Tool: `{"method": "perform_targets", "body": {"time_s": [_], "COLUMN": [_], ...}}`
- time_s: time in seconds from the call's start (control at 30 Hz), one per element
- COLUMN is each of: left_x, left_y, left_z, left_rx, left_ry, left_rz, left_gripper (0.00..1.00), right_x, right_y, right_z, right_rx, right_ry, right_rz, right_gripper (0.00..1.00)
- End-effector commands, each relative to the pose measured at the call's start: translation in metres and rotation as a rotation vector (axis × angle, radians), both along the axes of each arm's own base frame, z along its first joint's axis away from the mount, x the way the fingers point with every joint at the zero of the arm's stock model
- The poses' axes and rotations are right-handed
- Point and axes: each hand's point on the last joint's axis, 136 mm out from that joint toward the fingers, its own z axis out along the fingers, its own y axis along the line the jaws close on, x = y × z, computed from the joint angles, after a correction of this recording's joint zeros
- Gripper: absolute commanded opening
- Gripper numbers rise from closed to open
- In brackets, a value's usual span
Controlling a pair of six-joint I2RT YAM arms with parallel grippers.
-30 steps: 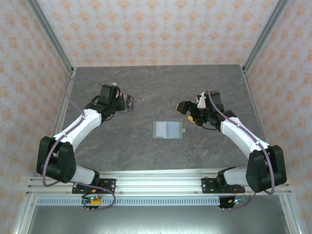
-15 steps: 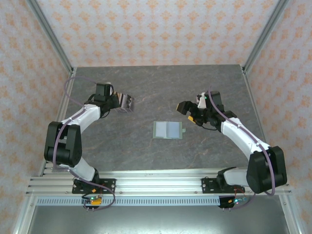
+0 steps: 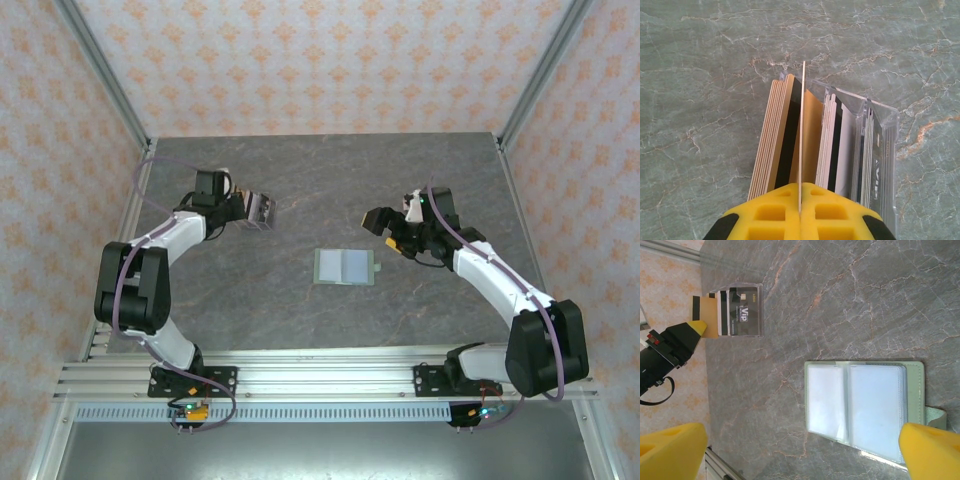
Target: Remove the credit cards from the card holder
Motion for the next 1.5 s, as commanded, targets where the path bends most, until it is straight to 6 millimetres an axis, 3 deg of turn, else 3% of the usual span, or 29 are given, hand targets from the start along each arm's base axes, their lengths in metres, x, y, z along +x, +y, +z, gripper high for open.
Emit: {"method": "perform_targets", "body": {"time_s": [0.0,0.47,0.6,0.73,0.83,0.93,1.07,1.27,1.37,1.47], "left_x": [0.011,0.006,0.003,-0.007,-0.02,-0.037,-0.068,-0.12,-0.133,-0.138], "left_y": [0.006,0.009,0.009,0.013,0.014,0.02,0.037,0.077,0.084,0.091], "left_z": [0.007,0.016,0.034,0.059,0.077,0.089,0.108,0.139,0.14,0.133], "left_rx": [0.024,0.043,0.028,-0.016,-0.06,-0.068,-0.026,0.096,0.119,0.148], "left_ry": [-0.028,-0.046,-0.075,-0.104,-0.121,-0.122,-0.134,-0.193,-0.214,-0.254], "left_rz": [-0.001,0.003,0.016,0.082,0.132,0.179,0.268,0.458,0.48,0.51], "left_gripper": [0.0,0.21,0.28,0.46,0.57,0.61,0.68,0.92,0.99,1.0], "right_x": [0.001,0.001,0.001,0.001,0.002,0.004,0.008,0.026,0.033,0.037], "right_y": [0.001,0.002,0.001,-0.004,-0.01,-0.018,-0.04,-0.081,-0.107,-0.145], "right_z": [0.004,0.002,0.002,-0.002,-0.007,-0.012,-0.013,0.024,0.042,0.058], "right_rx": [0.003,0.009,0.003,-0.027,-0.068,-0.123,-0.26,-0.443,-0.54,-0.686], "right_ry": [-0.005,0.006,0.008,0.015,0.024,0.033,0.013,-0.138,-0.205,-0.29], "right_rz": [0.007,0.007,0.002,-0.016,-0.031,-0.05,-0.111,-0.266,-0.382,-0.55], "right_gripper": [0.99,0.99,0.99,0.99,0.99,0.98,0.98,0.99,0.99,0.99]}}
